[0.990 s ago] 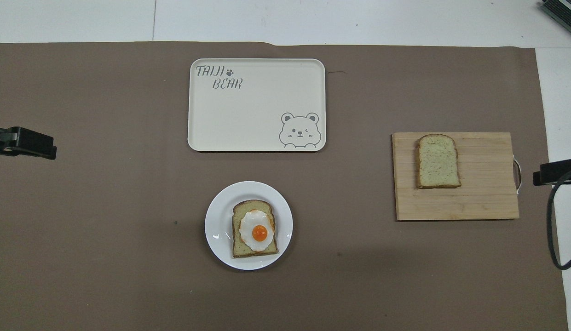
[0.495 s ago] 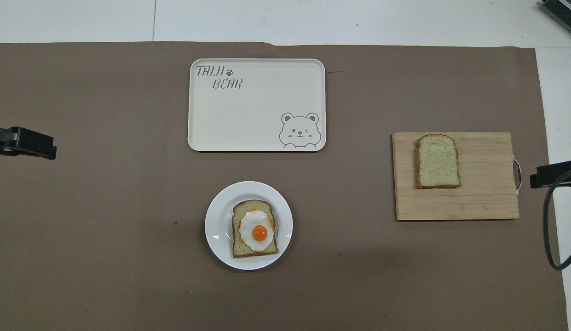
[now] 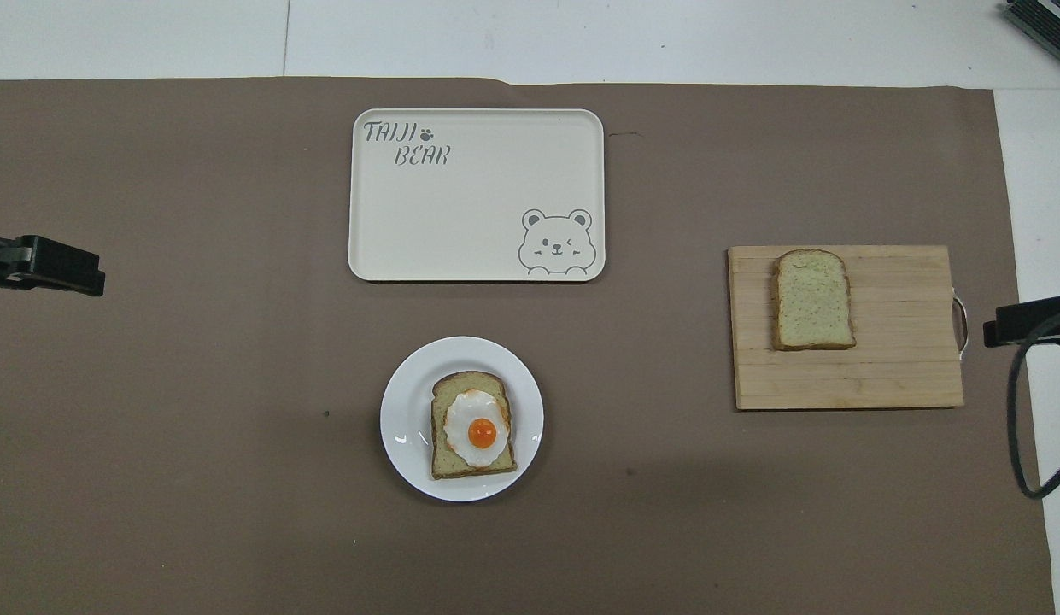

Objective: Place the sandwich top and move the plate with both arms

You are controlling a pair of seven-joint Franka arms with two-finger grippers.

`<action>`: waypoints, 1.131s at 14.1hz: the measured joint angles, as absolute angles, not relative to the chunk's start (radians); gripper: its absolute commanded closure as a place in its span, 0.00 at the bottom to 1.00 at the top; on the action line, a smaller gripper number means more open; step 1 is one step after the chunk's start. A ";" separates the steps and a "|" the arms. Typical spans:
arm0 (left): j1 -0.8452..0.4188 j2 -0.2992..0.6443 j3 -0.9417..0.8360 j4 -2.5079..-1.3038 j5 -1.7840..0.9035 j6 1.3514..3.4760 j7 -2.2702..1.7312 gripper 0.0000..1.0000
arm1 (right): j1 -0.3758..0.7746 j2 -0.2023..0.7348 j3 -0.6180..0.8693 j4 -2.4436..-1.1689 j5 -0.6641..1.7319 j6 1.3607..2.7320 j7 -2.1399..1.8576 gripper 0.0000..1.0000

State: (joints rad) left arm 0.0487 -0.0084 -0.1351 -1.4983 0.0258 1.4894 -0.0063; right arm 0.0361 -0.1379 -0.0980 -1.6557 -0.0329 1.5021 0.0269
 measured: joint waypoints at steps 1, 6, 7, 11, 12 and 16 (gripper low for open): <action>0.049 -0.008 -0.135 -1.498 0.026 1.489 -0.006 0.00 | 0.036 -0.138 -0.098 -1.657 -0.033 1.507 0.027 0.00; 0.049 -0.008 -0.135 -1.498 0.026 1.489 -0.006 0.00 | 0.036 -0.138 -0.098 -1.660 -0.033 1.512 0.027 0.00; 0.049 -0.008 -0.135 -1.498 0.026 1.489 -0.006 0.00 | 0.037 -0.138 -0.098 -1.661 -0.033 1.512 0.027 0.00; 0.049 -0.008 -0.135 -1.498 0.026 1.489 -0.006 0.00 | 0.037 -0.138 -0.098 -1.667 -0.033 1.512 0.027 0.00; 0.049 -0.008 -0.135 -1.498 0.026 1.489 -0.006 0.00 | 0.037 -0.138 -0.098 -1.668 -0.033 1.512 0.027 0.00; 0.049 -0.008 -0.135 -1.498 0.026 1.489 -0.006 0.00 | 0.037 -0.138 -0.098 -1.669 -0.033 1.513 0.027 0.00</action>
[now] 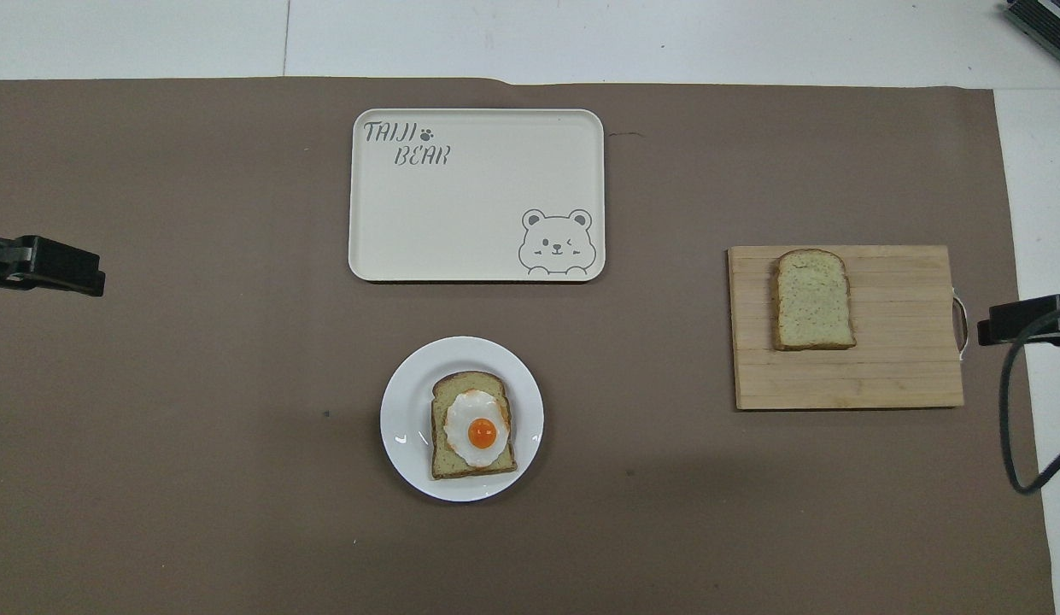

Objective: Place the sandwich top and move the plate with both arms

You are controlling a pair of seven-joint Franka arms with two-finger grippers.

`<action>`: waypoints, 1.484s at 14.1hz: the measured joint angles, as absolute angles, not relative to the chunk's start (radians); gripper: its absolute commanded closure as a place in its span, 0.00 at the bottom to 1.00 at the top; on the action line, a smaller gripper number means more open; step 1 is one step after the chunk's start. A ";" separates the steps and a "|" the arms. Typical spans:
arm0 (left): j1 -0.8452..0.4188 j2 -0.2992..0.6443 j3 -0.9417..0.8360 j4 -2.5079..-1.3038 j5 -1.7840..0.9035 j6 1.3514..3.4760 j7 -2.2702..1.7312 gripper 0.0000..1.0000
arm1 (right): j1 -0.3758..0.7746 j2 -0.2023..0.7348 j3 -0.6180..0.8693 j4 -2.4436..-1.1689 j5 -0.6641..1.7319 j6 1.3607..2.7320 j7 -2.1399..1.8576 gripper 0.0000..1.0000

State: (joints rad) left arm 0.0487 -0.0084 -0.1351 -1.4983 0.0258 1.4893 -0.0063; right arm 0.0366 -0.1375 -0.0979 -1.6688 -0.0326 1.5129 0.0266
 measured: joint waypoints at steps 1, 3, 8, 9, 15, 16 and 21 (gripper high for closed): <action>0.049 -0.008 -0.135 -1.498 0.026 1.489 -0.006 0.00 | 0.037 -0.138 -0.098 -1.669 -0.033 1.513 0.027 0.00; 0.049 -0.008 -0.135 -1.498 0.026 1.489 -0.006 0.00 | 0.037 -0.138 -0.098 -1.669 -0.033 1.513 0.027 0.00; 0.049 -0.008 -0.135 -1.498 0.026 1.489 -0.006 0.00 | 0.037 -0.132 -0.098 -1.736 -0.033 1.637 0.027 0.00; 0.049 -0.008 -0.135 -1.498 0.026 1.489 -0.006 0.00 | 0.037 -0.124 -0.098 -1.753 -0.033 1.670 0.025 0.00; 0.049 -0.008 -0.135 -1.498 0.026 1.489 -0.006 0.00 | 0.033 -0.001 -0.098 -1.781 -0.001 1.822 -0.071 0.00; 0.049 -0.008 -0.135 -1.498 0.026 1.489 -0.006 0.00 | 0.031 0.025 -0.099 -1.782 0.003 1.851 -0.082 0.00; 0.049 -0.008 -0.135 -1.498 0.026 1.489 -0.006 0.00 | 0.002 0.174 -0.101 -1.791 0.092 2.017 -0.168 0.00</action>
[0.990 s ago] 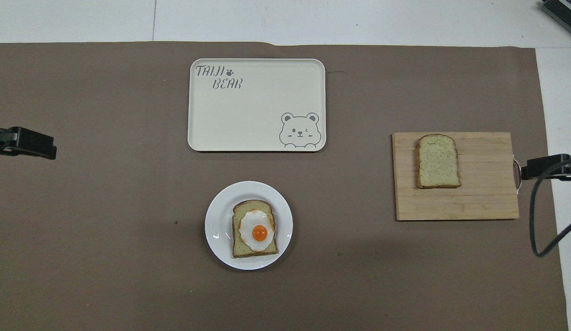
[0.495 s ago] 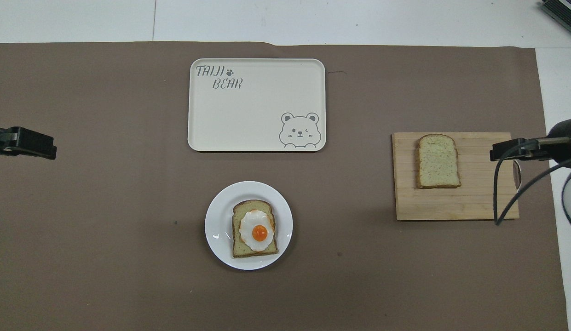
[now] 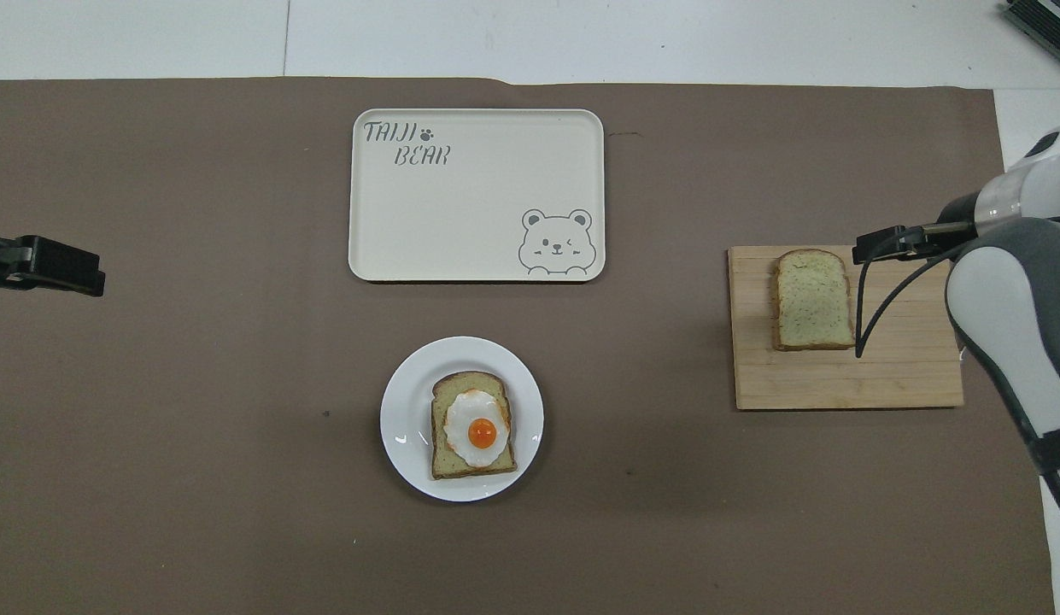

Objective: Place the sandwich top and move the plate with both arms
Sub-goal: 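Reach the right gripper to the bread slice on the cutting board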

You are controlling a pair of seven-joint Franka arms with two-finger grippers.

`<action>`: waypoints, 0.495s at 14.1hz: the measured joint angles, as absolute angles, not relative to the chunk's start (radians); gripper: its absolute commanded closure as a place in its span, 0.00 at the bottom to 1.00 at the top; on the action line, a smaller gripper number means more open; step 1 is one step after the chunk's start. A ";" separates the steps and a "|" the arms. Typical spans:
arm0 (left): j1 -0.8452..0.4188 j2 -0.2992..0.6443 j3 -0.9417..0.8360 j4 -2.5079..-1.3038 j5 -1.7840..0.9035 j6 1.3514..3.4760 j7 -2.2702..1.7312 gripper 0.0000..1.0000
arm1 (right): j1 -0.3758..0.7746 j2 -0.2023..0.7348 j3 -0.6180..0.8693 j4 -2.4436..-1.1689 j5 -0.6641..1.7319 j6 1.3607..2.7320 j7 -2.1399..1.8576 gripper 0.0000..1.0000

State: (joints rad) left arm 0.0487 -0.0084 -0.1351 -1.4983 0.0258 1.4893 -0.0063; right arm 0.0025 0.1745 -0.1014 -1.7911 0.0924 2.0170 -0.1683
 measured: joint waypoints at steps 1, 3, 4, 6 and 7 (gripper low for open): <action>0.049 -0.008 -0.135 -1.498 0.026 1.489 -0.006 0.00 | -0.004 0.190 -0.101 -1.799 0.098 2.036 -0.175 0.00; 0.049 -0.008 -0.135 -1.498 0.026 1.489 -0.006 0.00 | -0.018 0.209 -0.102 -1.829 0.139 2.080 -0.216 0.00; 0.049 -0.008 -0.135 -1.498 0.026 1.489 -0.006 0.00 | -0.025 0.216 -0.102 -1.850 0.157 2.110 -0.241 0.00; 0.049 -0.008 -0.135 -1.498 0.026 1.489 -0.006 0.00 | -0.034 0.239 -0.102 -1.896 0.174 2.179 -0.266 0.00; 0.049 -0.008 -0.135 -1.498 0.026 1.489 -0.006 0.00 | -0.035 0.254 -0.102 -1.913 0.185 2.207 -0.270 0.00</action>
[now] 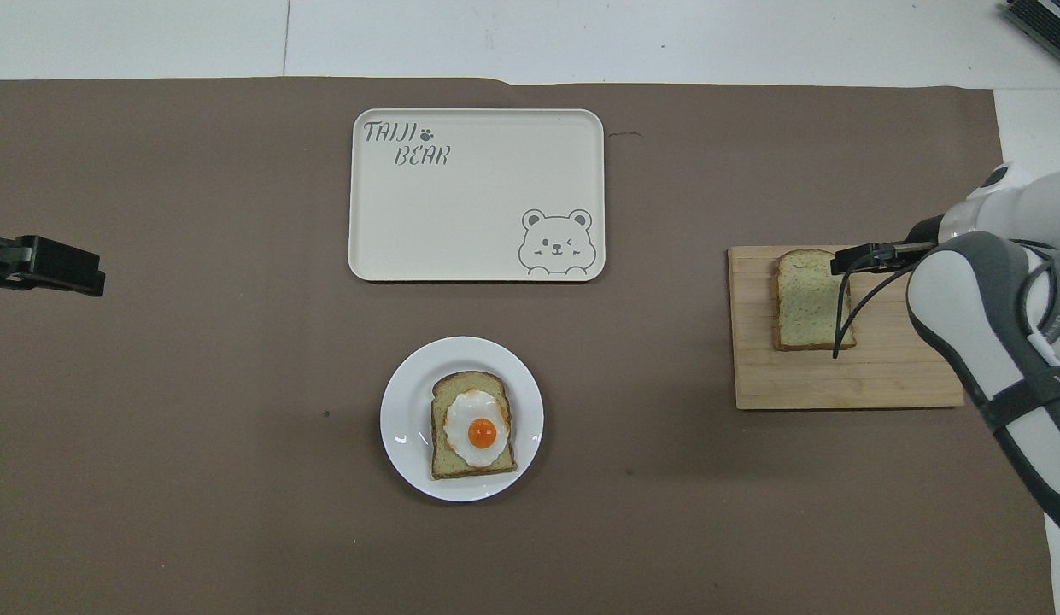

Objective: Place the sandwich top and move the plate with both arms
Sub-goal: 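Reach the right gripper to the bread slice on the cutting board, then grasp the bread slice with the right gripper and lift it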

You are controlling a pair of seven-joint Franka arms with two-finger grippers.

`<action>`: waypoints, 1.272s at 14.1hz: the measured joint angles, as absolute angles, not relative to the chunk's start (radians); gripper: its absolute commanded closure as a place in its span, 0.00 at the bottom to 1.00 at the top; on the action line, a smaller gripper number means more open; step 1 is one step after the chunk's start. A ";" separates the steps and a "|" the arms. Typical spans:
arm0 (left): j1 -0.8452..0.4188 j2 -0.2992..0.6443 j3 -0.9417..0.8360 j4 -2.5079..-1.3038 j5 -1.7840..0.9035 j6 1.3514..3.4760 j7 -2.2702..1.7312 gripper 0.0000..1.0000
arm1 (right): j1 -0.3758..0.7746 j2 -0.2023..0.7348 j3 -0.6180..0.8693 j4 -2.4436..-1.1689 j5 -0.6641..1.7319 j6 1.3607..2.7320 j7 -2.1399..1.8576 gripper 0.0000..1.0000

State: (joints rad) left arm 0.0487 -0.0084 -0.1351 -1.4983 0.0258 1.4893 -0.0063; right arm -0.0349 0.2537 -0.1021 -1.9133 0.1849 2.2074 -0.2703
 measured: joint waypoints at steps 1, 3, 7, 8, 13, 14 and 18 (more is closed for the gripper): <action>0.049 -0.008 -0.135 -1.498 0.026 1.489 -0.006 0.00 | -0.035 0.269 -0.102 -1.925 0.205 2.225 -0.283 0.00; 0.049 -0.008 -0.135 -1.498 0.026 1.489 -0.006 0.00 | -0.037 0.298 -0.102 -1.936 0.253 2.249 -0.326 0.00; 0.049 -0.008 -0.135 -1.498 0.026 1.489 -0.006 0.00 | -0.060 0.326 -0.103 -1.948 0.271 2.268 -0.372 0.00; 0.049 -0.008 -0.135 -1.498 0.026 1.489 -0.006 0.00 | -0.061 0.326 -0.103 -1.950 0.271 2.268 -0.373 0.00; 0.064 -0.033 -0.073 -1.495 0.029 1.484 -0.007 0.00 | -0.058 0.326 -0.101 -1.967 0.272 2.268 -0.373 1.00; 0.068 -0.042 -0.063 -1.495 0.029 1.480 -0.006 0.00 | -0.057 0.324 -0.098 -1.967 0.277 2.268 -0.373 1.00; 0.071 -0.051 -0.061 -1.496 0.029 1.477 -0.006 0.00 | -0.055 0.316 -0.099 -1.967 0.278 2.267 -0.373 1.00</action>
